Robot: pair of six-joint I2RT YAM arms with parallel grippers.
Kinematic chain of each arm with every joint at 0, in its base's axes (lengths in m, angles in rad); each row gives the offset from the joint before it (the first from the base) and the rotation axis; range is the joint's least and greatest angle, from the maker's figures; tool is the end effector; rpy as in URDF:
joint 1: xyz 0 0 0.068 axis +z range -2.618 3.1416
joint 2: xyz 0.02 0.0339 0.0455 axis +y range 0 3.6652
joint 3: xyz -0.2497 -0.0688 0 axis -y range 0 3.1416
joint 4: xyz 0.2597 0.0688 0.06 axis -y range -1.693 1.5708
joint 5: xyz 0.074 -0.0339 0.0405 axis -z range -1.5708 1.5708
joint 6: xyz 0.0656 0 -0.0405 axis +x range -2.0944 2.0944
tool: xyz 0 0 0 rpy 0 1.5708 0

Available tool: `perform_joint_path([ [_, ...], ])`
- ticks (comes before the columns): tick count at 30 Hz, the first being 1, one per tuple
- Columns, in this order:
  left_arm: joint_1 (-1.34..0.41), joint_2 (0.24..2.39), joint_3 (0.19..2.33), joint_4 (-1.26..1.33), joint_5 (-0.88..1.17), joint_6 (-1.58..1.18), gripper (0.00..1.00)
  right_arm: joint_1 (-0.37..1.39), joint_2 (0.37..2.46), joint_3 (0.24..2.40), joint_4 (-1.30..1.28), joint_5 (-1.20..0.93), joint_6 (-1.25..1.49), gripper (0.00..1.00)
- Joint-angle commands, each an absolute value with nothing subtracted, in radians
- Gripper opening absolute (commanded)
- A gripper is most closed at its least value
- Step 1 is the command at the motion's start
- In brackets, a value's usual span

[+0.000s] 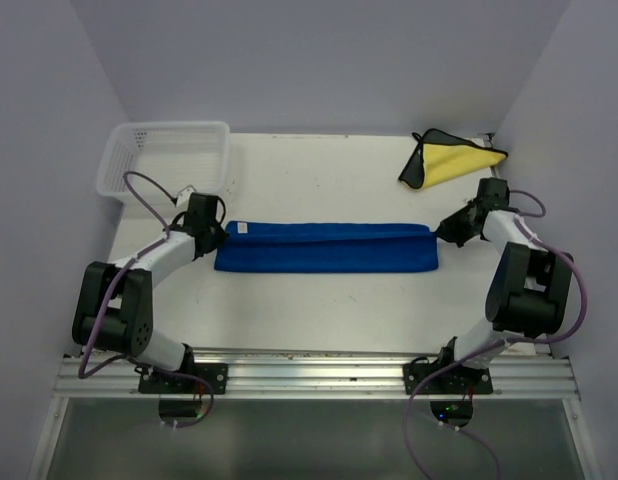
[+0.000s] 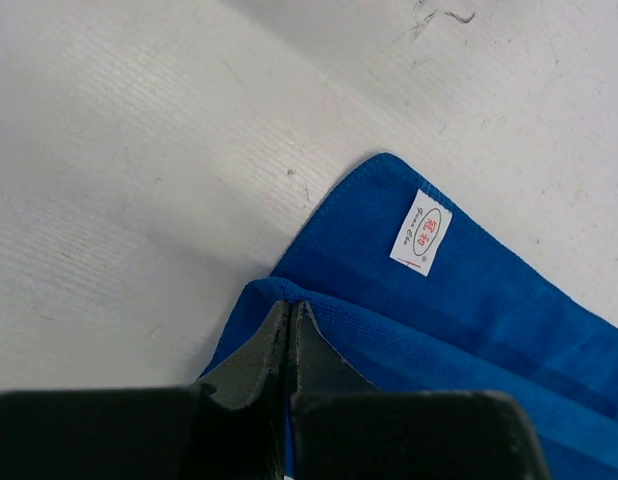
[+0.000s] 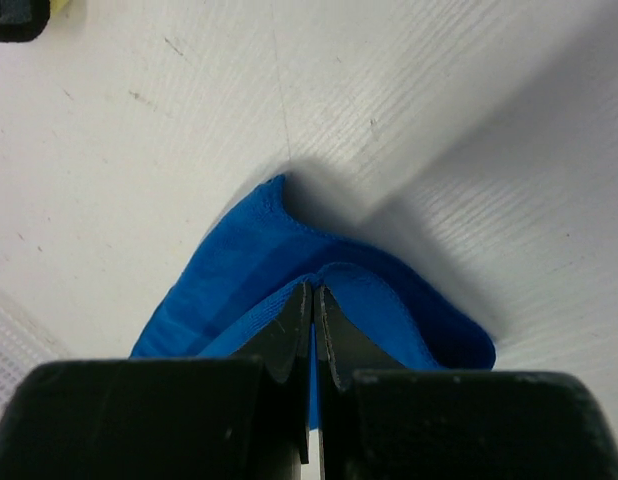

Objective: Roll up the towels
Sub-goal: Fold the towel

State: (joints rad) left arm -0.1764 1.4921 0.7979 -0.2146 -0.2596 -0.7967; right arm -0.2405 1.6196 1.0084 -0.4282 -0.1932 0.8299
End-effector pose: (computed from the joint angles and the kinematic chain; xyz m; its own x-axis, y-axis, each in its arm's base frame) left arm 0.3208 -0.0401 0.1340 -0.5531 -0.6034 -0.5745 -0.5453 0.7835 -0.2980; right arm 0.3424 -0.0710 0.1437 -0.4624 0.8590 -0.2199 0.7118 0.5075 0.4856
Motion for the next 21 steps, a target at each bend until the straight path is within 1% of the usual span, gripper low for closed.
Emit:
perform_joint_path([
  [1, -0.16, 1.515, 0.838, -0.164, -0.291, -0.77, 0.0, -0.241, 1.649, 1.057, -0.397, -0.155, 0.834, 0.0],
  [15, -0.152, 1.586, 0.902, -0.146, -0.276, -0.759, 0.0, -0.241, 1.727, 1.111, -0.379, -0.155, 0.838, 0.0],
  [16, -0.152, 1.592, 0.911, -0.149, -0.276, -0.761, 0.0, -0.241, 1.735, 1.115, -0.38, -0.156, 0.836, 0.03],
  [17, -0.152, 1.595, 0.914, -0.15, -0.275, -0.761, 0.0, -0.241, 1.739, 1.123, -0.38, -0.16, 0.838, 0.08],
  [18, -0.153, 1.606, 0.917, -0.15, -0.275, -0.761, 0.04, -0.241, 1.744, 1.126, -0.379, -0.163, 0.835, 0.16],
  [19, -0.152, 1.609, 0.922, -0.152, -0.275, -0.761, 0.09, -0.241, 1.753, 1.129, -0.379, -0.166, 0.838, 0.22],
  [20, -0.152, 1.614, 0.925, -0.15, -0.276, -0.761, 0.13, -0.239, 1.756, 1.137, -0.379, -0.167, 0.838, 0.28],
  [21, -0.152, 1.618, 0.928, -0.15, -0.276, -0.761, 0.16, -0.241, 1.759, 1.141, -0.377, -0.167, 0.839, 0.29],
])
